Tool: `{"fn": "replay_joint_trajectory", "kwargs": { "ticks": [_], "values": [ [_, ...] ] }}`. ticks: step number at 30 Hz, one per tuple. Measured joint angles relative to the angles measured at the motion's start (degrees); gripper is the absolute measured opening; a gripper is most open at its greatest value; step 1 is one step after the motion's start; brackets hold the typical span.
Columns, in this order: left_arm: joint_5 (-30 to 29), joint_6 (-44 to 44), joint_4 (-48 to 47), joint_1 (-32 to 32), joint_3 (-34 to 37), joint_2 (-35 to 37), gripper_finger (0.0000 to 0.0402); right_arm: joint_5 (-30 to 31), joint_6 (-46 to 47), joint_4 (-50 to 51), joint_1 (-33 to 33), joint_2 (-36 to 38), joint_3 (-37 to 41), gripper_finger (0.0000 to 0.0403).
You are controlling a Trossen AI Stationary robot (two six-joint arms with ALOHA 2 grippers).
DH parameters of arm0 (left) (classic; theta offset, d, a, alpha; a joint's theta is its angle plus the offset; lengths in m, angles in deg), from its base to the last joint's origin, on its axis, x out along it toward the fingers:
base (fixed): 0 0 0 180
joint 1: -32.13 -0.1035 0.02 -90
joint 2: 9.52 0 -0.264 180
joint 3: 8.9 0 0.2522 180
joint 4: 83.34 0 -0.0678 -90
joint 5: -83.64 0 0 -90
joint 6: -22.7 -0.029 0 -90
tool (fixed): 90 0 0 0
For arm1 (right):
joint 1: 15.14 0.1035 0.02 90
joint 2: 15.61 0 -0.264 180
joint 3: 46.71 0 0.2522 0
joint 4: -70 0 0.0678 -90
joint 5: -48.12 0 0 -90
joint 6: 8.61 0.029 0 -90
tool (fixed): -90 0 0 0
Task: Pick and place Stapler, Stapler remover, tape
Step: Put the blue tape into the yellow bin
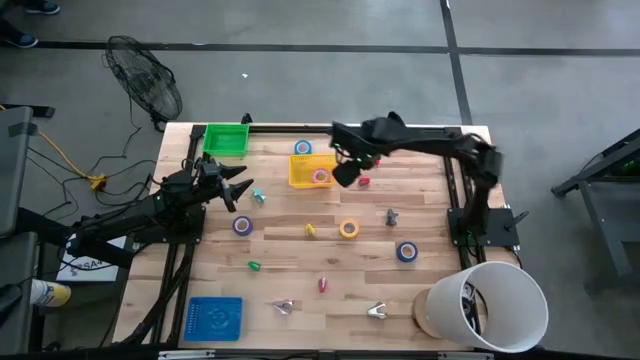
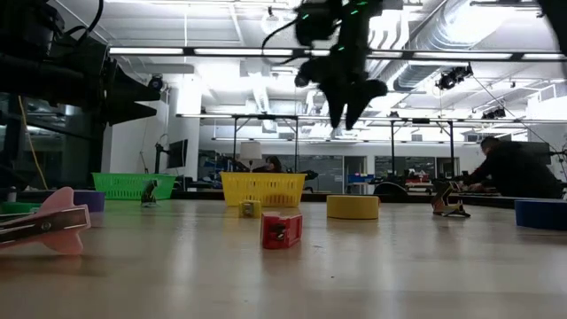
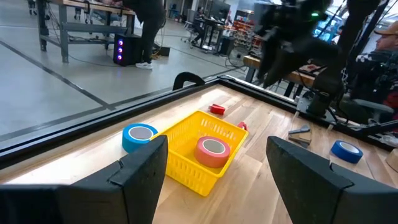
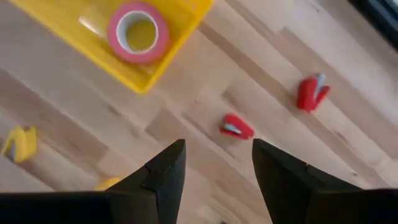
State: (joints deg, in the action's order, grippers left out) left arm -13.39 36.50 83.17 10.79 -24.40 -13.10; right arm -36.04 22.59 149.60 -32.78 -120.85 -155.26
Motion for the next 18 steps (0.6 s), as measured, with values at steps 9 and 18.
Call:
{"fn": "replay_joint_trajectory", "kwargs": {
  "ticks": [9,18],
  "values": [
    [0.0,0.0,0.0,0.0,0.0,0.0,0.0269,0.0,-3.1,-19.9,4.5,20.9,24.8,0.0176],
    [0.0,0.0,0.0,0.0,0.0,0.0,0.0269,-0.5,-22.5,-32.8,5.8,38.4,40.0,0.0176]
  ]
}}
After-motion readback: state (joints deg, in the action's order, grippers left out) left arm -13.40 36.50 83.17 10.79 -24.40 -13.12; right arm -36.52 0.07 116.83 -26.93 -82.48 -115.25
